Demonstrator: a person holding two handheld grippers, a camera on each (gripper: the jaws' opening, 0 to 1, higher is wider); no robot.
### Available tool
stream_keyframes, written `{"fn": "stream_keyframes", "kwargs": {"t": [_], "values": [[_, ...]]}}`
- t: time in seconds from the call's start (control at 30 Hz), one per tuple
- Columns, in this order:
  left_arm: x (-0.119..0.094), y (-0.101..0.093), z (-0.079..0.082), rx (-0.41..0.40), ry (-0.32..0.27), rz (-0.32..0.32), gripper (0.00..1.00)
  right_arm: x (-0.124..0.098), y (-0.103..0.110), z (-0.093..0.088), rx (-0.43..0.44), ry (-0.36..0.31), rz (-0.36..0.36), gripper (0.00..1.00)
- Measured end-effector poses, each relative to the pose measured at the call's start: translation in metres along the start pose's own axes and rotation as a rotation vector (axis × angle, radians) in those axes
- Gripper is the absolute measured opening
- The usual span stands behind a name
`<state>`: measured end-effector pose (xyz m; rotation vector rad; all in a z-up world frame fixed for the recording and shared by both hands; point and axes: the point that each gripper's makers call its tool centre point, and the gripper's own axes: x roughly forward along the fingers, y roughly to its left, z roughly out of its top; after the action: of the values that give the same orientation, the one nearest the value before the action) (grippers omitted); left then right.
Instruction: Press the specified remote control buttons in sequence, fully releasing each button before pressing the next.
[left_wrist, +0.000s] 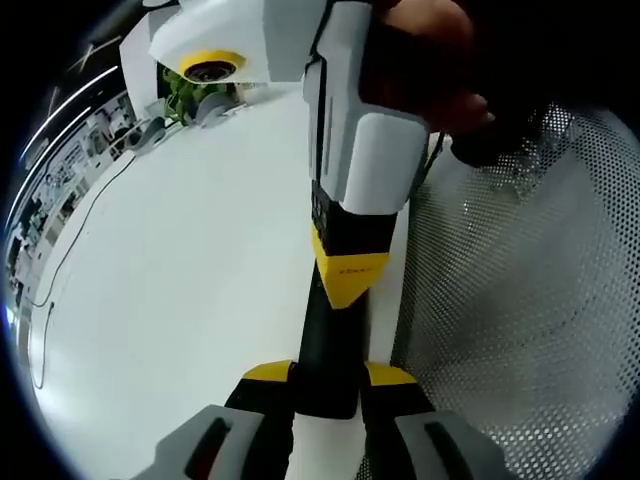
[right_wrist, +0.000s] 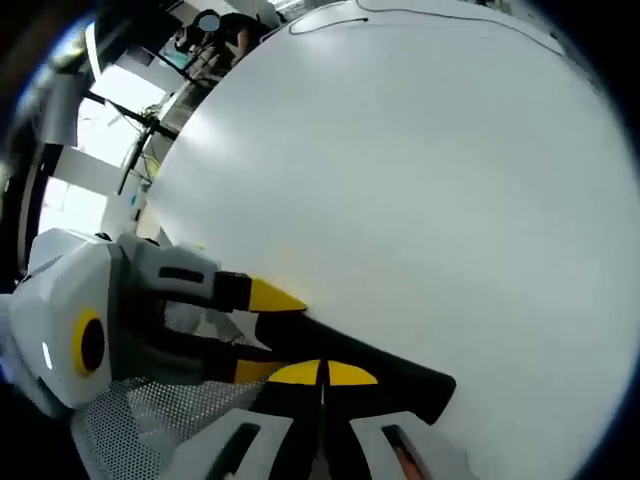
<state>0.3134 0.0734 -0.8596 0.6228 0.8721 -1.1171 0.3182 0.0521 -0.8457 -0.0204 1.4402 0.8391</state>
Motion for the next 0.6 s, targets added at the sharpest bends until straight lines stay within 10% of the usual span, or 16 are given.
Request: {"fn": "stream_keyframes", "kwargs": {"t": [0.6], "values": [[0.0, -0.0015, -0.0001, -0.008, -0.001, 0.002, 0.25, 0.0029, -0.0046, 0.0003, -0.076, -0.016, -0.038, 0.0]]}}
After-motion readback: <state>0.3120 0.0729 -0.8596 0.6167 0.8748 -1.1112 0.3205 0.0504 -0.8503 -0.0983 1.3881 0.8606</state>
